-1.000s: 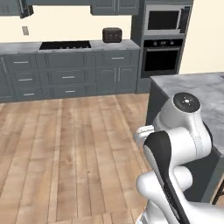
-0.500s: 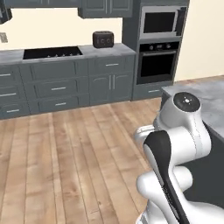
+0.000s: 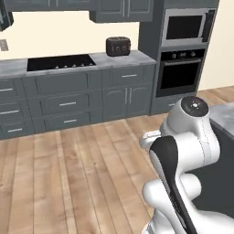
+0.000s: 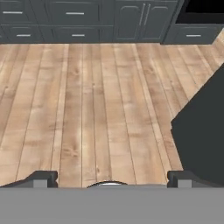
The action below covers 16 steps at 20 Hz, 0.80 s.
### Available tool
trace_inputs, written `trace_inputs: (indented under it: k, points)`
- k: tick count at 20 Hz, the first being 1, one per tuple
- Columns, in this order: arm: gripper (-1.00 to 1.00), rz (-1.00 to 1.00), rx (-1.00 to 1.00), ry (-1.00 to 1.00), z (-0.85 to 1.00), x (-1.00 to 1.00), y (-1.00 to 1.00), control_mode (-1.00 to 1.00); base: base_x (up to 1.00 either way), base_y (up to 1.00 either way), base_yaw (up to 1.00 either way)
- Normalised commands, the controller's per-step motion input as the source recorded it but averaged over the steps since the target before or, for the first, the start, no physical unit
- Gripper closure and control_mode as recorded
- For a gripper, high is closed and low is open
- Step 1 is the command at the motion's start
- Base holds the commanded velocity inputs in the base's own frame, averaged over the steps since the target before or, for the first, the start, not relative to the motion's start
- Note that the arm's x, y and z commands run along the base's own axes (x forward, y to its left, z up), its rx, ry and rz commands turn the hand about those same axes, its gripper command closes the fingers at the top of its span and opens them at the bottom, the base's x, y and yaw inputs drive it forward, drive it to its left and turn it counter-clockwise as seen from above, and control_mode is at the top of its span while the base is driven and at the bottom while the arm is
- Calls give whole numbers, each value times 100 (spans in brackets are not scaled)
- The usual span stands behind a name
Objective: There is a bowl on the dining counter. Grab a lemon wedge from the fridge and place it in the bowl. Then get the liquor bottle and glass cup from the cabinet and place them next to the bowl.
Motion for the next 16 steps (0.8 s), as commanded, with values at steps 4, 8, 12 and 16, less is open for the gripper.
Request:
trace_inputs:
  k: [4,8,12,16]
  points:
    - [-100,0,0,0,0,0,0,100,100,47,0]
    - [-100,0,0,0,0,0,0,100,100,59,0]
    - [-100,0,0,0,0,0,0,100,100,66,2]
    - [-100,0,0,0,0,0,0,100,100,65,8]
